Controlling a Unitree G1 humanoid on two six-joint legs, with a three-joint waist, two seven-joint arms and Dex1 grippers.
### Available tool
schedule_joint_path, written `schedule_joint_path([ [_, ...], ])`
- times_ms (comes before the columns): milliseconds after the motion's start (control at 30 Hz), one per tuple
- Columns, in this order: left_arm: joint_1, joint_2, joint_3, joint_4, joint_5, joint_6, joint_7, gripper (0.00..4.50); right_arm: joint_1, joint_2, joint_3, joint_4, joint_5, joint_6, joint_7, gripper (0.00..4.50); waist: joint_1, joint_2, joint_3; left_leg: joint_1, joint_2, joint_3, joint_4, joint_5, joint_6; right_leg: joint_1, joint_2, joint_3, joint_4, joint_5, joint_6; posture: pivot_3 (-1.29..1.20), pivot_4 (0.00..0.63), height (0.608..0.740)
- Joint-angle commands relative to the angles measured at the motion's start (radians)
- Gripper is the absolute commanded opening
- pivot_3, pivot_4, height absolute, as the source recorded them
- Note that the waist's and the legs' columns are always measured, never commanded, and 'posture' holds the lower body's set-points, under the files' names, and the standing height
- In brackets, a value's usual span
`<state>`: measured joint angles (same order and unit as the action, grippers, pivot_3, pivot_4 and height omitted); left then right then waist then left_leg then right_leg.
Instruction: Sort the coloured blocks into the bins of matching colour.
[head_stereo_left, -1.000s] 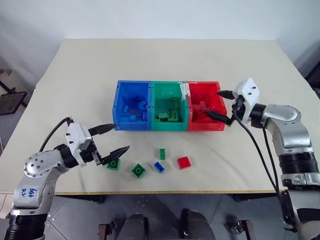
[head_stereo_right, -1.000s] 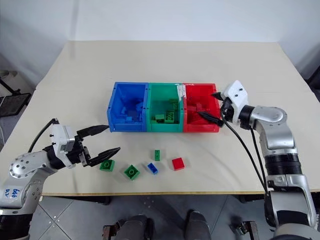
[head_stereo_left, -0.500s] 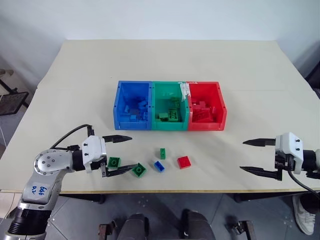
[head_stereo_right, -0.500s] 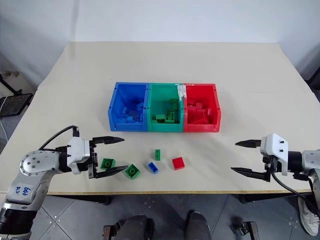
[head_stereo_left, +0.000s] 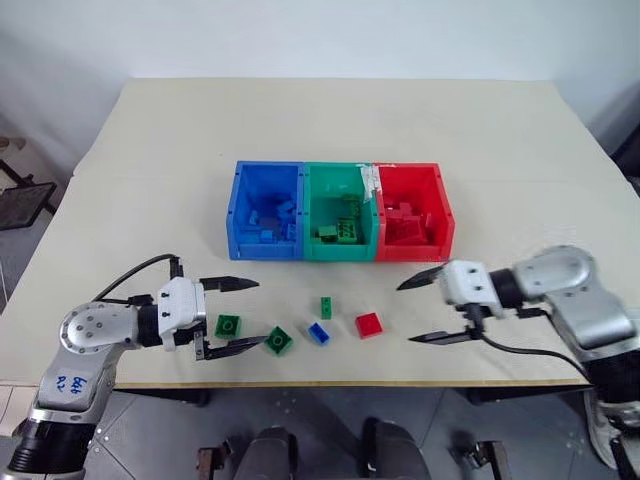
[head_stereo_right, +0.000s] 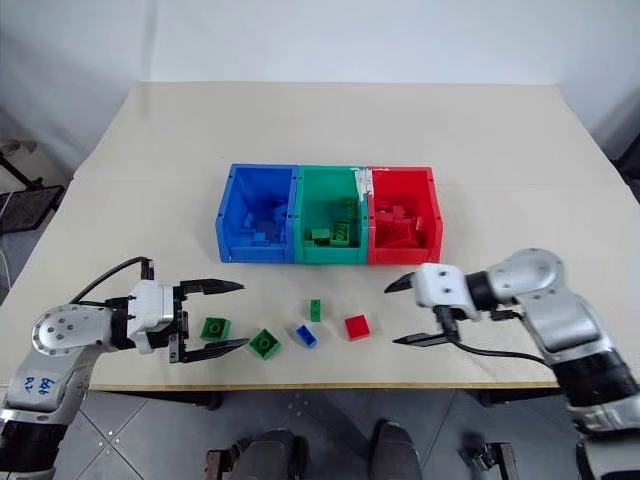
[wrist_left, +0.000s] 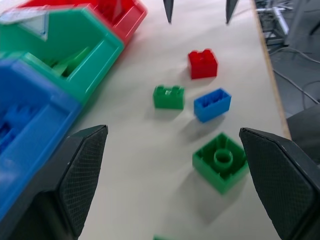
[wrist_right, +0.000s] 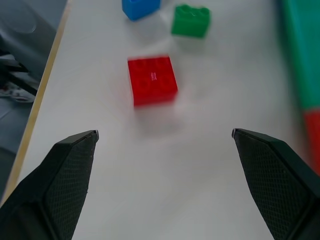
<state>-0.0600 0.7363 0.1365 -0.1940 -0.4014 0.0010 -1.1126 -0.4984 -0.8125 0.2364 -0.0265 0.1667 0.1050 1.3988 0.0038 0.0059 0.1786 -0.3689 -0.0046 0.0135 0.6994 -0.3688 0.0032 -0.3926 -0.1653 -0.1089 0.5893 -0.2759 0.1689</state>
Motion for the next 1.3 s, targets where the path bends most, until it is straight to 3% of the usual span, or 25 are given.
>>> schedule_joint_path([
  [33, 0.039, 0.019, 0.039, -0.060, -0.009, -0.013, 0.010, 4.50, -0.037, 0.054, 0.065, 0.016, -0.060, -0.001, -0.033, 4.48, -0.002, 0.000, 0.000, 0.000, 0.000, 0.000, 0.000, 0.000, 0.000, 0.000, 0.000, 0.000, 0.000, 0.000, 0.000, 0.00, 0.150, 0.740],
  [67, 0.053, 0.023, 0.044, -0.069, -0.014, -0.011, 0.008, 4.50, -0.043, 0.070, 0.082, 0.017, -0.071, 0.000, -0.038, 4.48, -0.003, 0.000, 0.000, 0.000, 0.000, 0.000, 0.000, 0.000, 0.000, 0.000, 0.000, 0.000, 0.000, 0.000, 0.000, 0.00, 0.150, 0.740],
  [167, 0.084, 0.038, 0.060, -0.075, -0.015, -0.015, -0.001, 4.50, -0.051, 0.118, 0.117, 0.021, -0.088, 0.016, -0.054, 3.86, -0.005, 0.000, 0.000, 0.000, 0.000, 0.000, 0.000, 0.000, 0.000, 0.000, 0.000, 0.000, 0.000, 0.000, 0.000, 0.00, 0.150, 0.740],
  [400, 0.095, 0.038, 0.070, -0.088, -0.021, -0.006, 0.008, 4.50, -0.040, 0.125, 0.116, 0.041, -0.091, -0.013, -0.055, 1.47, -0.006, 0.000, 0.000, 0.001, 0.000, 0.000, 0.000, 0.000, 0.000, 0.000, 0.000, -0.001, 0.001, 0.000, 0.000, 0.00, 0.150, 0.740],
  [600, 0.050, -0.031, 0.082, -0.110, -0.035, -0.007, 0.102, 4.50, -0.024, 0.111, -0.027, 0.001, 0.025, 0.075, -0.109, 1.46, -0.001, 0.000, 0.000, 0.000, 0.000, -0.001, 0.000, 0.000, 0.000, 0.000, 0.000, -0.001, 0.001, 0.000, 0.000, 0.00, 0.150, 0.740],
  [700, 0.008, -0.079, 0.077, -0.147, -0.075, 0.082, 0.189, 4.50, -0.058, 0.131, -0.231, 0.012, 0.186, 0.225, -0.214, 1.46, -0.002, 0.000, 0.000, 0.000, 0.000, -0.001, 0.000, 0.000, 0.000, 0.000, 0.000, -0.001, 0.001, 0.000, 0.000, 0.00, 0.150, 0.740],
  [800, 0.004, -0.104, 0.065, -0.174, -0.084, 0.128, 0.233, 4.50, -0.085, 0.099, -0.303, 0.074, 0.172, 0.204, -0.267, 1.46, -0.005, 0.000, 0.000, 0.001, 0.000, -0.001, 0.000, 0.000, 0.000, 0.000, 0.000, 0.000, 0.001, 0.000, 0.000, 0.00, 0.150, 0.740],
  [867, 0.000, -0.121, 0.065, -0.182, -0.074, 0.131, 0.263, 4.50, -0.168, 0.112, -0.343, 0.186, 0.127, 0.160, -0.378, 1.46, -0.006, 0.000, 0.000, 0.001, 0.000, -0.001, -0.001, 0.000, 0.000, 0.000, 0.000, -0.001, 0.002, 0.000, 0.000, 0.00, 0.150, 0.740],
  [967, -0.032, -0.141, 0.067, -0.166, -0.025, 0.124, 0.335, 4.50, -0.281, 0.144, -0.352, 0.321, 0.082, 0.120, -0.487, 1.46, -0.011, 0.000, 0.000, 0.001, 0.000, 0.001, 0.000, 0.000, 0.000, -0.001, 0.000, 0.000, 0.001, 0.000, 0.000, 0.00, 0.150, 0.740],
  [1233, -0.052, -0.137, 0.081, -0.165, -0.067, 0.176, 0.348, 4.50, -0.398, 0.201, -0.279, 0.501, 0.036, 0.057, -0.447, 1.46, -0.013, 0.000, 0.000, 0.000, 0.000, 0.001, -0.001, 0.000, -0.001, -0.001, 0.000, 0.000, 0.001, 0.000, 0.000, 0.00, 0.150, 0.740],
  [1300, -0.049, -0.137, 0.087, -0.167, -0.074, 0.187, 0.350, 4.50, -0.409, 0.205, -0.274, 0.530, 0.031, 0.059, -0.444, 2.21, -0.011, 0.000, 0.000, 0.000, 0.000, 0.000, -0.001, 0.000, -0.001, -0.001, 0.000, 0.000, 0.001, 0.000, 0.000, 0.00, 0.150, 0.740],
])
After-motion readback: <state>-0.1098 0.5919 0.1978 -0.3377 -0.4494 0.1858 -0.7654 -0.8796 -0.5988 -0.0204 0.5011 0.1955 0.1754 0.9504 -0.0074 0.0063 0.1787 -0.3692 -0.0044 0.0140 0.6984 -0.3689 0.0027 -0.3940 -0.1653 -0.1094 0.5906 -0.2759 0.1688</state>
